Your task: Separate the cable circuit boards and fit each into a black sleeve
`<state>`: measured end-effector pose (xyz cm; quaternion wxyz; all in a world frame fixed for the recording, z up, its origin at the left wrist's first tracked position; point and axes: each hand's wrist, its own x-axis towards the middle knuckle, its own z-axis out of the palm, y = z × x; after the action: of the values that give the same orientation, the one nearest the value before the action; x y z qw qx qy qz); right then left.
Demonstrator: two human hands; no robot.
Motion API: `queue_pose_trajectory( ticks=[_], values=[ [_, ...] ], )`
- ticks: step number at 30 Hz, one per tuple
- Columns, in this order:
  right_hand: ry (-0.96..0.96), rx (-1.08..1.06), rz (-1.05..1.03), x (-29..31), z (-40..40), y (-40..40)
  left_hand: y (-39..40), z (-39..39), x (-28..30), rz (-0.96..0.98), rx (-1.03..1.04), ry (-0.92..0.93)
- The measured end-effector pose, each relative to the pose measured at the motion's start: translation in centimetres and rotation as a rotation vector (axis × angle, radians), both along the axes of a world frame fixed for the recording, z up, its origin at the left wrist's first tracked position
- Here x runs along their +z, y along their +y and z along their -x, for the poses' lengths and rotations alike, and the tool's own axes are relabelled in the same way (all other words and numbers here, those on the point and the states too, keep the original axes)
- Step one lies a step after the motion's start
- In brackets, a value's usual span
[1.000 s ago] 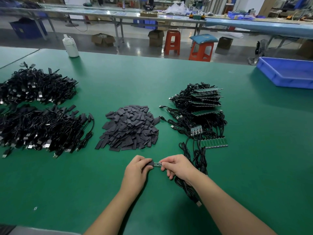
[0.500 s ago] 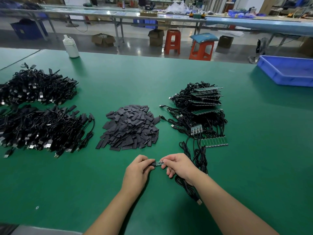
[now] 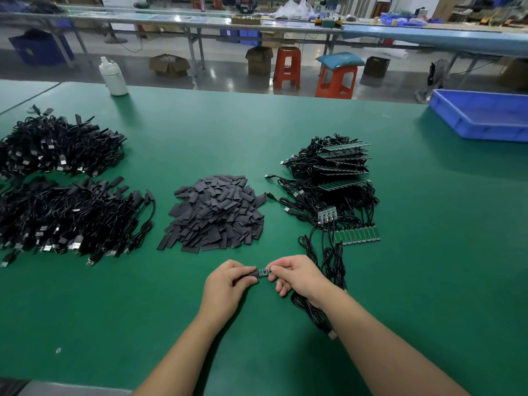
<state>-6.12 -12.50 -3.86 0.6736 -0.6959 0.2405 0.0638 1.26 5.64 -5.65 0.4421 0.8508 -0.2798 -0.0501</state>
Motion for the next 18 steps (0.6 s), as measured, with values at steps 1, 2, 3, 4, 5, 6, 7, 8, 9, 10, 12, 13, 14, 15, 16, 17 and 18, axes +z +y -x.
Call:
queue_pose_trajectory(
  ticks=[1,2,3,4,5,6,7,8,9,10,12,13,14,15,16,17,18],
  values=[
    [0.0,0.002,-0.002,0.0,0.0,0.0,0.0,0.0,0.0,0.002,-0.001,0.003],
    [-0.001,0.002,-0.005,0.1,0.0,0.0,0.0,0.0,0.0,0.004,-0.002,0.005],
    [-0.001,0.0,-0.007,0.1,0.0,0.0,0.0,0.0,0.1,0.003,-0.002,0.009],
    [-0.001,-0.004,-0.01,0.2,0.0,0.0,0.0,0.0,0.1,-0.002,-0.002,0.011],
    [0.0,-0.01,-0.012,0.3,0.0,0.0,0.0,0.0,0.2,-0.01,-0.005,0.012],
    [0.002,-0.013,-0.013,0.4,0.0,0.0,0.0,0.0,0.3,-0.022,-0.012,0.008],
    [0.005,-0.013,-0.013,0.4,0.0,0.0,0.0,0.0,0.3,-0.035,-0.025,0.0],
    [0.007,-0.012,-0.014,0.5,0.0,0.0,0.0,0.0,0.4,-0.048,-0.039,-0.012],
    [0.006,-0.012,-0.017,0.5,0.0,0.1,-0.1,0.1,0.5,-0.056,-0.049,-0.024],
    [0.003,-0.013,-0.021,0.5,0.0,0.1,-0.1,0.1,0.6,-0.063,-0.054,-0.032],
    [0.001,-0.016,-0.026,0.5,-0.1,0.1,-0.1,0.1,0.8,-0.069,-0.05,-0.019],
    [0.003,-0.019,-0.027,0.5,-0.1,0.1,-0.1,0.0,1.0,-0.071,-0.047,0.011],
    [0.004,-0.022,-0.032,0.5,-0.1,0.0,-0.2,-0.1,1.2,-0.076,-0.045,0.046],
    [0.005,-0.022,-0.039,0.5,-0.2,0.0,-0.2,-0.3,1.3,-0.085,-0.046,0.076],
    [0.007,-0.019,-0.042,0.5,-0.2,-0.1,-0.2,-0.5,1.4,-0.096,-0.048,0.096],
    [0.011,-0.013,-0.039,0.5,-0.2,-0.1,-0.3,-0.7,1.5,-0.108,-0.051,0.105],
    [0.015,-0.004,-0.034,0.5,-0.2,0.0,-0.4,-0.7,1.6,-0.124,-0.058,0.102]
  ],
)
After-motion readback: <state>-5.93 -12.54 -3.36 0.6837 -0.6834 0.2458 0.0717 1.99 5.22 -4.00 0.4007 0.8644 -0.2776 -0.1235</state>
